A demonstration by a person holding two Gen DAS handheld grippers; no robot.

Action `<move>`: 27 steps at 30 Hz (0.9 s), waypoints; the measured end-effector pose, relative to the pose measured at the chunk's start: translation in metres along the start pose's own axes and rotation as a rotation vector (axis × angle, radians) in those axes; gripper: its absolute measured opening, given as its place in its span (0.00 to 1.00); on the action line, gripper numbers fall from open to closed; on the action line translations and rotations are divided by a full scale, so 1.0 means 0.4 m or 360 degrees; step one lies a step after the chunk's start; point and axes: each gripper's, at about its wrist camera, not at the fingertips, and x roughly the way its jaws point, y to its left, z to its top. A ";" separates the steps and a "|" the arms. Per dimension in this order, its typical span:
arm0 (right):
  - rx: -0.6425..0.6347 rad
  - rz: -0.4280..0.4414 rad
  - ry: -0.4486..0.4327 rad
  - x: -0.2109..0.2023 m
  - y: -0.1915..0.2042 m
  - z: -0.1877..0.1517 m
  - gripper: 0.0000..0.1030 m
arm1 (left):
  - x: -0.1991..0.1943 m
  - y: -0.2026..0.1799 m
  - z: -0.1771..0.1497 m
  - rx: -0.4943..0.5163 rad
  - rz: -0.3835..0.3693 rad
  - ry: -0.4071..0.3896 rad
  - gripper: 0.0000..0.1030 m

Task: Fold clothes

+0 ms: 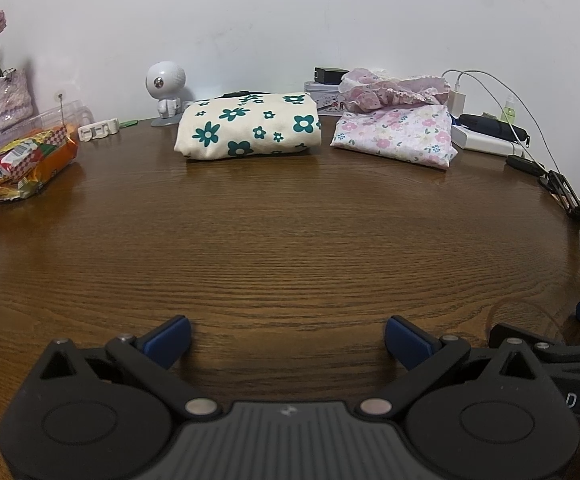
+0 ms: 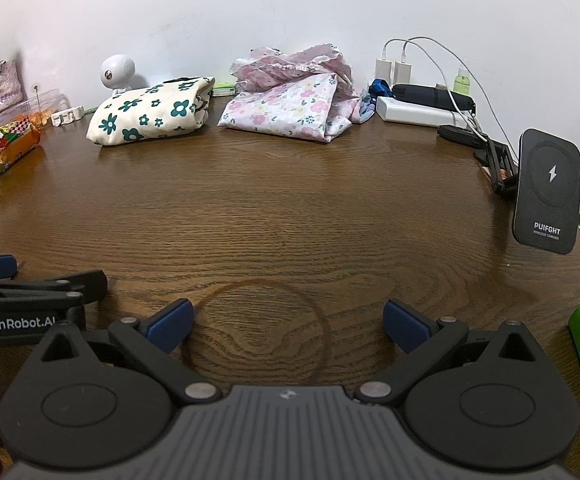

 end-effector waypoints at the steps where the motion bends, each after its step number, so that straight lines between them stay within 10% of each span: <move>1: 0.0000 0.0000 0.0000 0.000 0.000 0.000 1.00 | 0.000 0.000 0.000 0.0000 0.0000 0.0000 1.00; 15: 0.0052 -0.0006 0.0024 0.005 -0.022 0.022 1.00 | 0.004 -0.003 0.034 -0.0001 -0.0080 -0.0006 0.94; 23: 0.0299 0.0186 -0.0189 0.105 -0.156 0.263 0.93 | 0.129 -0.017 0.318 0.0015 -0.0369 -0.0256 0.93; 27: 0.0468 0.0277 -0.0161 0.271 -0.229 0.373 0.66 | 0.268 -0.066 0.433 0.0033 -0.0359 -0.0247 0.86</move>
